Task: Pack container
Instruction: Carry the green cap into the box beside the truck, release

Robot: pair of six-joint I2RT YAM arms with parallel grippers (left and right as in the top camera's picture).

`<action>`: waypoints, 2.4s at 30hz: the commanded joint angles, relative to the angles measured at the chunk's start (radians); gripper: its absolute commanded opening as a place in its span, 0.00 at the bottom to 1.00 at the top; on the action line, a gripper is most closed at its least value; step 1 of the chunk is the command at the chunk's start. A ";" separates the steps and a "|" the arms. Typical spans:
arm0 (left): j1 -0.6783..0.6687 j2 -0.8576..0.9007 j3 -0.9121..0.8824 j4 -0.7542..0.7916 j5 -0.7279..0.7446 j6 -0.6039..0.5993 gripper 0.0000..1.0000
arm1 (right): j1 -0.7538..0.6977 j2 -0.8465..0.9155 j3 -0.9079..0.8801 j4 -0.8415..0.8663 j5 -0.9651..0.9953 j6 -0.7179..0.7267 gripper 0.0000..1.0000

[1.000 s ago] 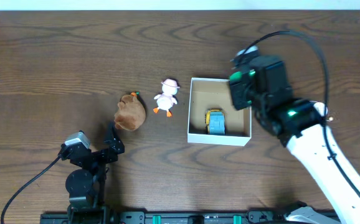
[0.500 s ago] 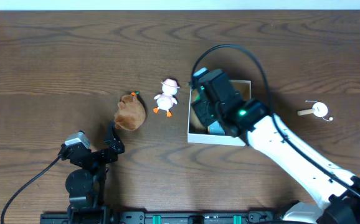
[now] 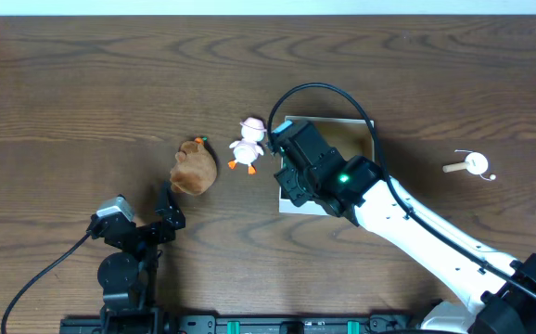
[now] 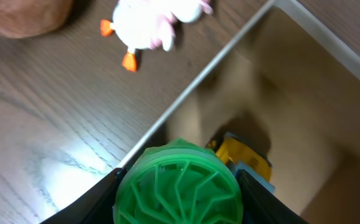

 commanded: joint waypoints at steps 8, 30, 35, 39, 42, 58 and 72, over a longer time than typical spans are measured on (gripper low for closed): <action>-0.004 0.000 -0.023 -0.028 -0.005 0.009 0.98 | 0.001 0.010 0.004 -0.003 0.065 0.085 0.51; -0.004 0.000 -0.023 -0.028 -0.005 0.010 0.98 | -0.015 0.010 -0.043 0.035 0.081 0.132 0.62; -0.004 0.000 -0.023 -0.028 -0.005 0.010 0.98 | -0.015 0.010 -0.043 0.035 0.081 0.132 0.82; -0.004 0.000 -0.023 -0.028 -0.005 0.010 0.98 | -0.015 0.010 -0.043 0.046 0.082 0.133 0.84; -0.004 0.000 -0.023 -0.028 -0.005 0.010 0.98 | -0.032 -0.009 -0.042 0.048 0.101 0.199 0.82; -0.004 0.000 -0.023 -0.028 -0.005 0.010 0.98 | -0.594 -0.218 -0.046 -0.203 0.150 0.427 0.78; -0.004 0.000 -0.023 -0.028 -0.005 0.010 0.98 | -0.879 -0.063 -0.235 0.032 0.085 0.669 0.76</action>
